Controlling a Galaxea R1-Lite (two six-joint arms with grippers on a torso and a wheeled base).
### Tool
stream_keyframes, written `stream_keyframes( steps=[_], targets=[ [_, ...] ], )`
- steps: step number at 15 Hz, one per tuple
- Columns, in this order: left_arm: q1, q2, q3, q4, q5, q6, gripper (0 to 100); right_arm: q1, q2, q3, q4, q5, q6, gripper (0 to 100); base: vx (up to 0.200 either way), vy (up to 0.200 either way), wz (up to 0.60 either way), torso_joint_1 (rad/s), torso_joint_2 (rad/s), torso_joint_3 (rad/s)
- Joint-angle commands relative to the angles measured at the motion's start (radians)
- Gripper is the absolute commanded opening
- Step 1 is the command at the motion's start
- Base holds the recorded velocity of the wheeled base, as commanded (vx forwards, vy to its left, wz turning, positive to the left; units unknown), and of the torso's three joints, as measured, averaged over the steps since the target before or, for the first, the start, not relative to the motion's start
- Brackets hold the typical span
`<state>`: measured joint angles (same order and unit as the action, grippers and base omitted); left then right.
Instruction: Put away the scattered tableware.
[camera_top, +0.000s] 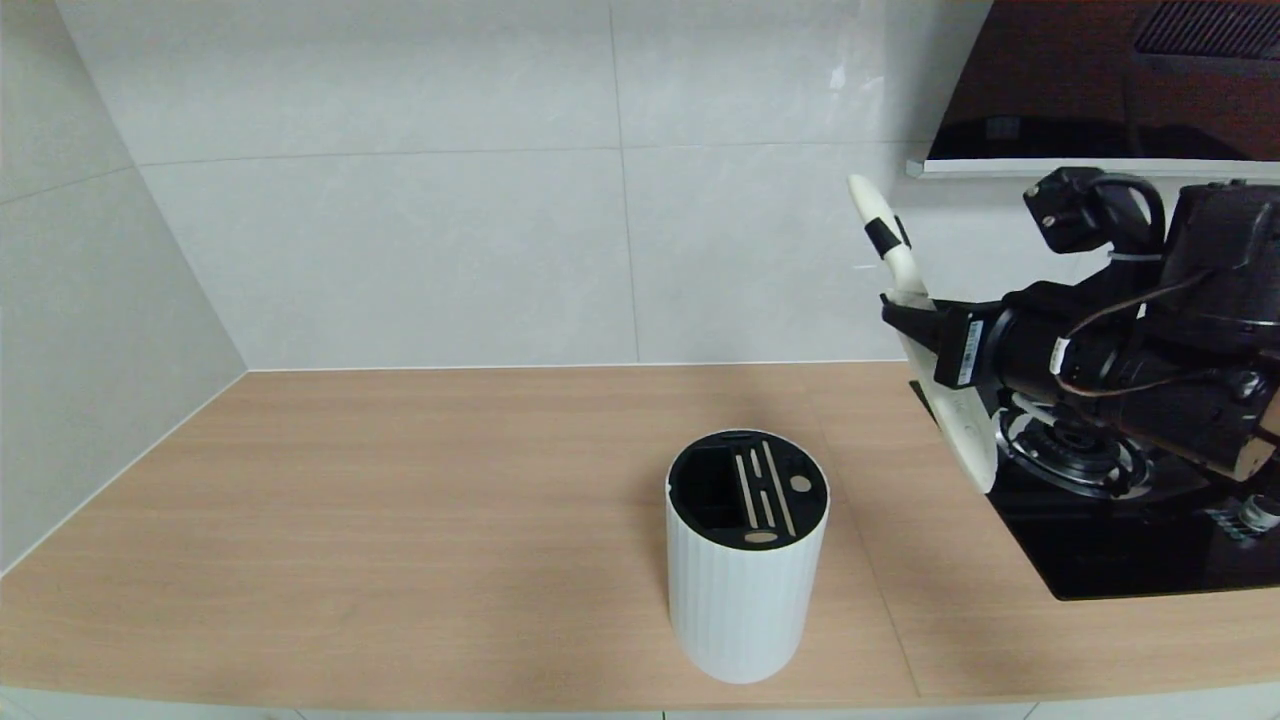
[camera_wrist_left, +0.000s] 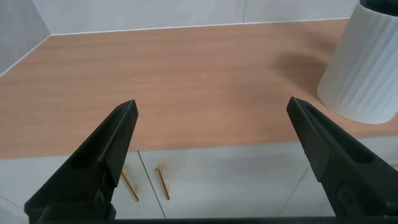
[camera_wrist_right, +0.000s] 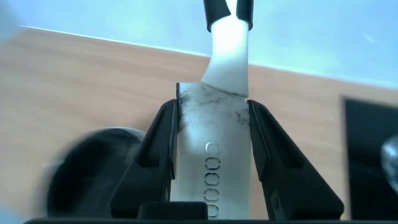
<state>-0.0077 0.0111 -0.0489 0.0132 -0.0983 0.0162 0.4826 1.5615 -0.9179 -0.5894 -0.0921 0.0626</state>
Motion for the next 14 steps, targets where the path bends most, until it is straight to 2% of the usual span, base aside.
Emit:
stream_keyframes(
  steps=[1, 2, 3, 4, 6, 7, 8, 10, 12, 13, 14],
  targets=[
    [-0.044, 0.144, -0.200, 0.059, -0.135, -0.016, 100, 0.033, -0.018, -0.026, 0.002, 0.000, -0.001, 0, 0.000, 0.000, 0.00, 0.000, 0.00, 0.000],
    [-0.055, 0.198, -0.255, 0.082, -0.167, -0.013, 100, 0.054, -0.018, -0.035, 0.000, 0.002, -0.001, 0, 0.000, 0.000, 0.00, 0.000, 0.00, 0.000],
    [-0.071, 0.380, -0.388, 0.096, -0.235, 0.011, 100, 0.082, -0.020, -0.055, 0.002, 0.002, -0.001, 0, 0.000, 0.000, 0.00, 0.000, 0.00, 0.000],
    [-0.071, 0.524, -0.493, 0.094, -0.278, 0.013, 100, 0.105, -0.021, -0.045, 0.000, 0.000, 0.000, 0, 0.000, 0.000, 0.00, 0.000, 0.00, 0.000],
    [-0.084, 0.782, -0.649, 0.076, -0.333, -0.015, 100, 0.137, -0.020, 0.002, -0.007, 0.000, 0.000, 0, 0.000, 0.000, 0.00, 0.000, 0.00, 0.000],
    [-0.152, 0.888, -0.686, 0.021, -0.339, -0.042, 100, 0.160, -0.020, 0.007, -0.007, -0.001, 0.000, 0, 0.000, 0.000, 0.00, 0.000, 0.00, 0.000],
    [-0.227, 0.957, -0.684, -0.044, -0.336, -0.070, 100, 0.182, -0.023, 0.008, -0.007, -0.005, 0.000, 0, 0.000, 0.000, 0.00, 0.000, 0.00, 0.000],
    [-0.387, 1.103, -0.635, -0.242, -0.333, -0.156, 100, 0.240, -0.015, 0.007, -0.007, -0.003, 0.014, 0, 0.000, 0.000, 0.00, 0.000, 0.00, 0.000],
    [-0.410, 1.221, -0.591, -0.446, -0.333, -0.245, 100, 0.298, 0.003, 0.005, -0.007, -0.005, 0.063, 0, 0.000, 0.000, 0.00, 0.000, 0.00, 0.000],
    [-0.420, 1.274, -0.557, -0.572, -0.333, -0.329, 100, 0.326, 0.022, -0.003, -0.007, -0.008, 0.088, 0, 0.000, 0.000, 0.00, 0.000, 0.00, 0.000],
    [-0.448, 1.316, -0.539, -0.657, -0.330, -0.378, 100, 0.337, 0.029, -0.003, -0.007, -0.011, 0.091, 0, 0.000, 0.000, 0.00, 0.000, 0.00, 0.000]
  ],
)
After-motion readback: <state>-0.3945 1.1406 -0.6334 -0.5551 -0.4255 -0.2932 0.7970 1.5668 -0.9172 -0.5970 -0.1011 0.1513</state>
